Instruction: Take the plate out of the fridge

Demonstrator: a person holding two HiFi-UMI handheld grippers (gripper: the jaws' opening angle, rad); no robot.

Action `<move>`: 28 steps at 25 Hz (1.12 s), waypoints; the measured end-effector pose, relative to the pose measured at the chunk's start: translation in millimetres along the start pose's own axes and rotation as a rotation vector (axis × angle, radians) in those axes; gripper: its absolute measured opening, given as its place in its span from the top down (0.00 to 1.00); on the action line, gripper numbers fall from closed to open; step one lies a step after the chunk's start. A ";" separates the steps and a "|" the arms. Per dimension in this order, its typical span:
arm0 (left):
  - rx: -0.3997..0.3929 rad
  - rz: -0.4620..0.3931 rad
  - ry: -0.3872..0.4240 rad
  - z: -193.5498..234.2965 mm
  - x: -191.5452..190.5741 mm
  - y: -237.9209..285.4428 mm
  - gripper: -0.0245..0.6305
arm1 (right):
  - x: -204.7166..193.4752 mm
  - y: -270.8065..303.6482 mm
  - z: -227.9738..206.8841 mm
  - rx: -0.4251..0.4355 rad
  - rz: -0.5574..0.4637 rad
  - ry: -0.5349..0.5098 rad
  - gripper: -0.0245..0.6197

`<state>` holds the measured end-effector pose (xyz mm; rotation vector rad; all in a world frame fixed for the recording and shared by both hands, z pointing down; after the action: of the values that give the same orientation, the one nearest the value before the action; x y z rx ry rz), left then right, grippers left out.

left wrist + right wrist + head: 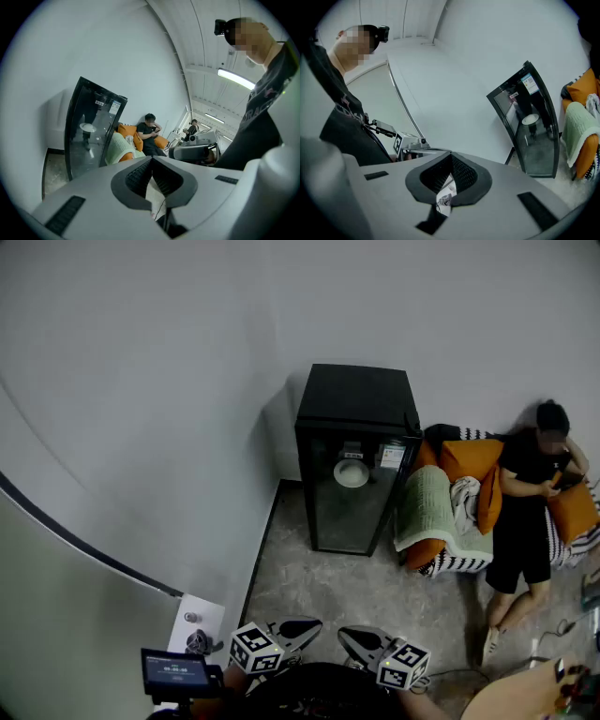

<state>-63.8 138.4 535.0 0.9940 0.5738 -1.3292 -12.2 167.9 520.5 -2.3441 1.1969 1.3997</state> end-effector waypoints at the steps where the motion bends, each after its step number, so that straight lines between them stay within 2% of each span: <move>1: 0.000 0.000 0.000 -0.2 0.0 0.0 0.96 | 0.0 -0.2 0.1 0.000 -0.001 0.000 0.96; 11: -0.005 0.008 0.002 -1.1 -1.5 0.7 0.96 | -1.1 -1.2 1.0 -0.001 -0.001 -0.005 0.96; 17: -0.003 0.011 -0.002 -1.1 -2.6 0.6 0.96 | 4.1 -3.2 9.6 0.047 -0.024 -0.035 0.96; 28: 0.022 0.000 -0.022 -1.7 -2.1 8.9 0.96 | 6.2 -16.5 -2.8 0.050 -0.006 -0.024 0.96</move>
<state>-55.3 140.5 538.2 0.9966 0.5433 -1.3474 2.7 174.2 513.0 -2.2885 1.2027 1.3756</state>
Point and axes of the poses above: the fingertips, and each gripper's own axes: y forward along the fingers, z to its left, x out of its top, the point moved 1 cm from there along -y, backward along the fingers, and after that the axes turned 8 degrees about -x, right-handed, at the moved point
